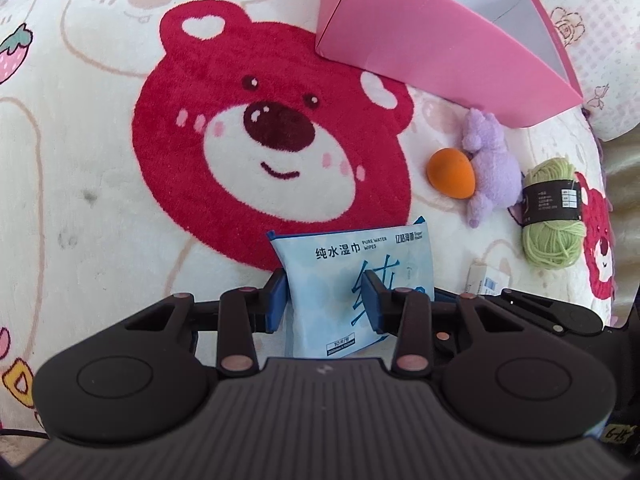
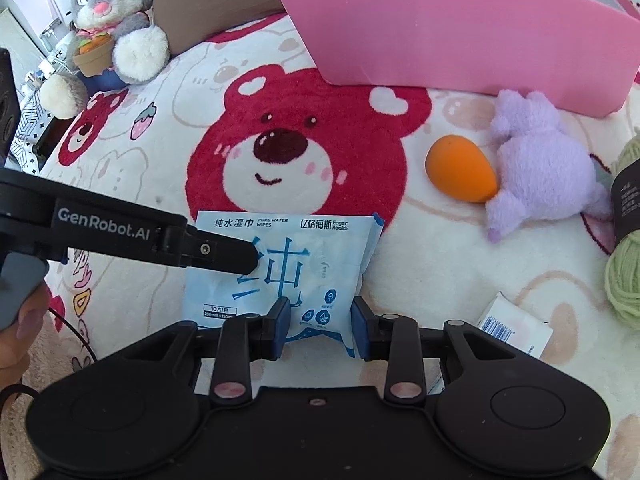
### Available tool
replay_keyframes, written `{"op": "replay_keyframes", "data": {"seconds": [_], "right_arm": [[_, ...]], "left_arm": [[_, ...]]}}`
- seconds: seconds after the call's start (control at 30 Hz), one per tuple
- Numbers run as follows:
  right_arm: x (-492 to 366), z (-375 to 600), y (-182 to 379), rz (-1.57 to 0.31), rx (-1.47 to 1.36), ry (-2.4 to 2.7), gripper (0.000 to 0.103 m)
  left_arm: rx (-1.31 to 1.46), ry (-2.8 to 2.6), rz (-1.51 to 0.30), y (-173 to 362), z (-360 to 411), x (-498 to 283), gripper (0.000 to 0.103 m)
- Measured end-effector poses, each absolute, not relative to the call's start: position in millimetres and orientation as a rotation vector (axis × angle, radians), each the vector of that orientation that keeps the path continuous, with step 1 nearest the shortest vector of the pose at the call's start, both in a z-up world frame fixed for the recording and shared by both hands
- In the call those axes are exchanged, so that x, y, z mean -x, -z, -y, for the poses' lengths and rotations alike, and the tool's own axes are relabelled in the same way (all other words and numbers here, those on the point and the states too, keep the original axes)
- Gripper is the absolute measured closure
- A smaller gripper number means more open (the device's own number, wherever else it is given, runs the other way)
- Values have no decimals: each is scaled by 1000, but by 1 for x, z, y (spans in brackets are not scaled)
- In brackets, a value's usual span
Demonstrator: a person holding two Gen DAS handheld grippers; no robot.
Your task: Organize objects
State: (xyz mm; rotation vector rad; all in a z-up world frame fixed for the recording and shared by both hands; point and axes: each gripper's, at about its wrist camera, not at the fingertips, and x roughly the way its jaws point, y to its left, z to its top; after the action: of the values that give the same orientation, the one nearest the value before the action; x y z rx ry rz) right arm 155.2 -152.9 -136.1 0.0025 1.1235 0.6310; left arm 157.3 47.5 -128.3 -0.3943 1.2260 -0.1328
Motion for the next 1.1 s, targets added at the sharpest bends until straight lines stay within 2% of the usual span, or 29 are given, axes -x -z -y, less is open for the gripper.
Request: {"op": "replay_keyframes", "data": {"seconds": [0.1,0.33,0.43,0.5,0.7,1.1], "right_arm": [[-153,157,131,-1108,-17,-629,56],[-148,164,118,-1076,-38,-626,50],[-144,163,111,-1057,-28,-629,43],[-143,163,108,-1050,-27,-624,35],[-137,164,99,-1047,-28,-617,25],[-126,166,75,-990,-37,-591,16]], "left_arm": [[402,156,-1212,125,-45,-158,65],[408,206,-1180,115,-42,-156,65],[425,225,-1170,110,-43,-155,65],[445,248,-1168,108,-44,-154,65],[444,274,-1152,100,-38,-149,65],[410,305,-1077,68,-31,-139,65]]}}
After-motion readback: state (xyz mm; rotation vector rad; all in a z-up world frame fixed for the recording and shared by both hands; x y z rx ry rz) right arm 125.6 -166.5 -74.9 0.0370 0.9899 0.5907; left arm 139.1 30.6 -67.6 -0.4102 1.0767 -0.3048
